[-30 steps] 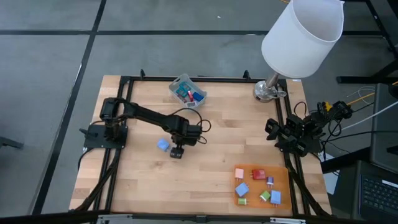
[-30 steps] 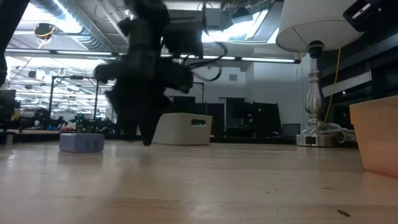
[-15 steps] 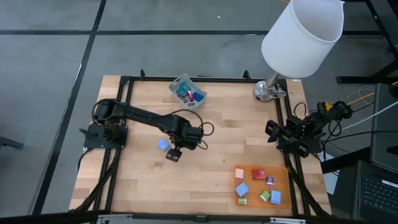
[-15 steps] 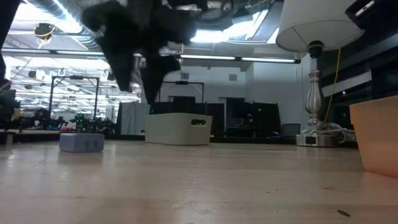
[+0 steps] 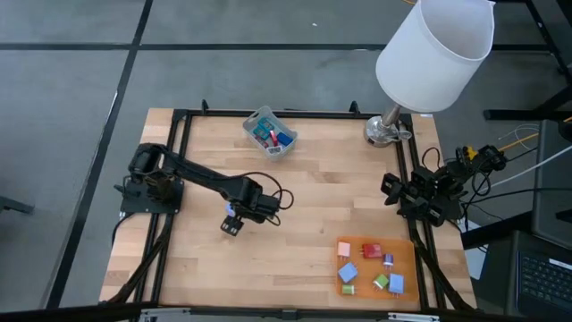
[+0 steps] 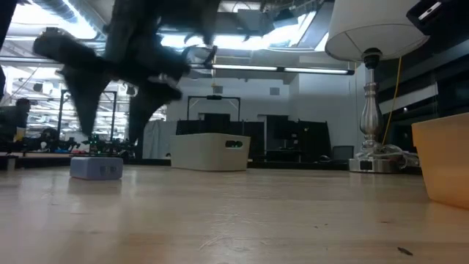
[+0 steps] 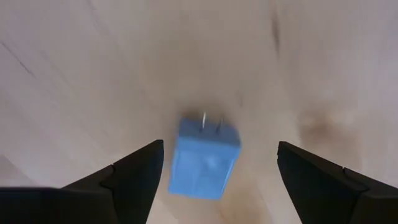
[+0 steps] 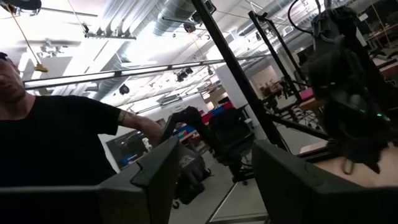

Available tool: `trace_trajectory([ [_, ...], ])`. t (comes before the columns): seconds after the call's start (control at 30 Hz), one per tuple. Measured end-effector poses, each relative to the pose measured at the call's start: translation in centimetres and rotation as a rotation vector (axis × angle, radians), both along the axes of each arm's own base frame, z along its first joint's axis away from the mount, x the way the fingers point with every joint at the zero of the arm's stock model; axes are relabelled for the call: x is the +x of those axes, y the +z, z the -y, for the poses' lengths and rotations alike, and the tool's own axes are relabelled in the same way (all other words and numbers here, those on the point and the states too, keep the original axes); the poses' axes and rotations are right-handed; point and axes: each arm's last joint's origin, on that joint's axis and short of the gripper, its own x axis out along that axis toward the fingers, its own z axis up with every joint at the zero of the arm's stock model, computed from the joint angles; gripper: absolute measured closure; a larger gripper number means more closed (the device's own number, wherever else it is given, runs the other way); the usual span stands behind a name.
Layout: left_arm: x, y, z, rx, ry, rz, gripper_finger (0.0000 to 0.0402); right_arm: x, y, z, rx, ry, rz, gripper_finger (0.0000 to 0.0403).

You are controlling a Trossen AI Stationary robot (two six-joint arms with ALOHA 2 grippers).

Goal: Pick & Place Office items
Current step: Put the light blue charger adapter into the orange bin

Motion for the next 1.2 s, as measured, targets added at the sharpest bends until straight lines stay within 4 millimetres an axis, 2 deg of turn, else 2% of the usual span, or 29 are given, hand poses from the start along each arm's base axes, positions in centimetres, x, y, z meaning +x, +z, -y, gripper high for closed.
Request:
trace_trajectory([
  [0.2,-1.6,-1.9,-0.3,0.017,-0.028,-0.085,0.0089,0.0,0.0,0.0,0.016,0.006,-0.008,0.0202],
  [0.47,-2.5,-3.6,-0.8,0.046,-0.054,-0.098,0.009,0.0,0.0,0.1,0.022,-0.011,-0.011,0.0202],
  [0.9,-1.9,-3.8,-2.5,0.041,-0.009,-0.052,0.0092,0.0,0.0,0.1,0.024,-0.03,-0.012,0.0202],
  [1.1,-2.2,-3.8,-2.8,0.001,-0.012,-0.092,0.0126,0.1,0.0,0.1,0.012,-0.035,-0.008,0.0202],
  [1.2,-2.8,-4.4,-2.7,-0.005,-0.018,-0.118,0.0149,0.1,0.0,0.1,0.01,-0.036,-0.007,0.0202],
])
